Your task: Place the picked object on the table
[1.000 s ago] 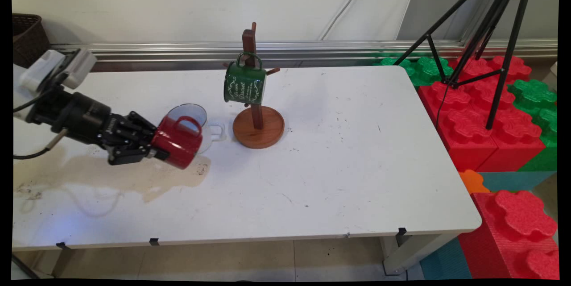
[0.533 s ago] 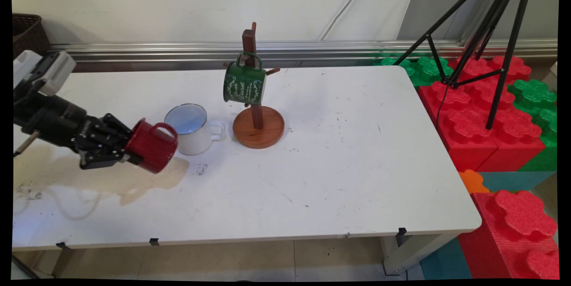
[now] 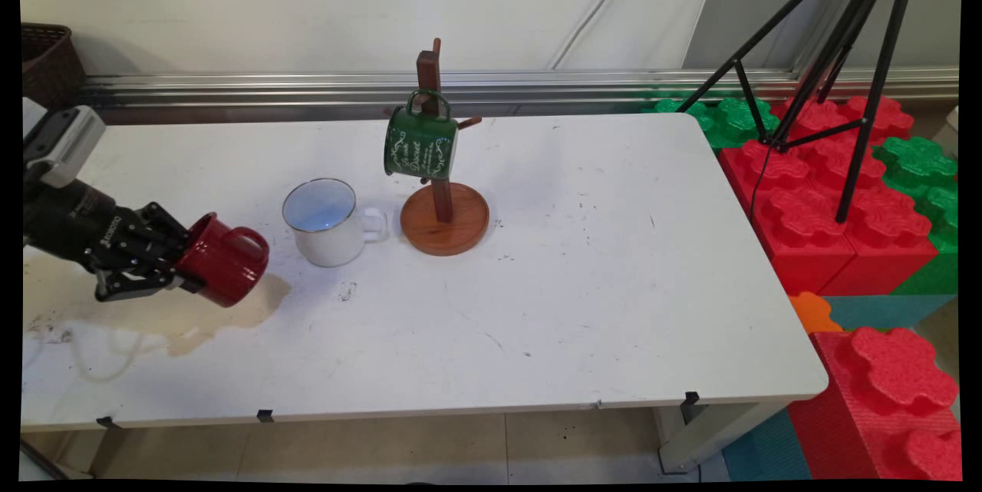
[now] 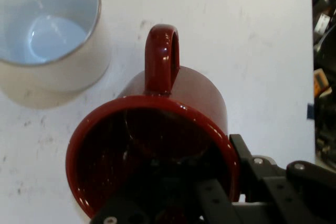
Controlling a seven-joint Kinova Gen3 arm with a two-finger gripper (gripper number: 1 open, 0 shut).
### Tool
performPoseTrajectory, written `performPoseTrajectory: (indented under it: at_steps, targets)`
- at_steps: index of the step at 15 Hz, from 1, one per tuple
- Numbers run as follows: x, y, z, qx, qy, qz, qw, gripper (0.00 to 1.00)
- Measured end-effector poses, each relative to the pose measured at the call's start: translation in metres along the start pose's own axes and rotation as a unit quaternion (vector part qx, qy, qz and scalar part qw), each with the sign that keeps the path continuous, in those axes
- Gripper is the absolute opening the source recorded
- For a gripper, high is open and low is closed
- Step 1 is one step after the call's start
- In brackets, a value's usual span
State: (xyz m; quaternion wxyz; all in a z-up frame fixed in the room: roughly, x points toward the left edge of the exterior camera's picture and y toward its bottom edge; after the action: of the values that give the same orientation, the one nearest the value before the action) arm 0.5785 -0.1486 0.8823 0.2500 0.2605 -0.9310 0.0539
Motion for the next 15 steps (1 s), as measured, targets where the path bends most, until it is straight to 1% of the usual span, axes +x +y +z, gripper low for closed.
performPoseTrajectory:
  at_steps: [3, 7, 11, 15]
  targets:
    - [-0.006, -0.002, -0.001, 0.009, -0.020, 0.013, 0.9997, 0.00]
    - [-0.014, -0.005, 0.003, 0.018, -0.046, 0.037, 0.9981, 0.00]
    - [-0.019, -0.008, 0.013, 0.023, -0.065, 0.056, 0.9961, 0.00]
    - [-0.022, -0.010, 0.023, 0.030, -0.076, 0.065, 0.9945, 0.00]
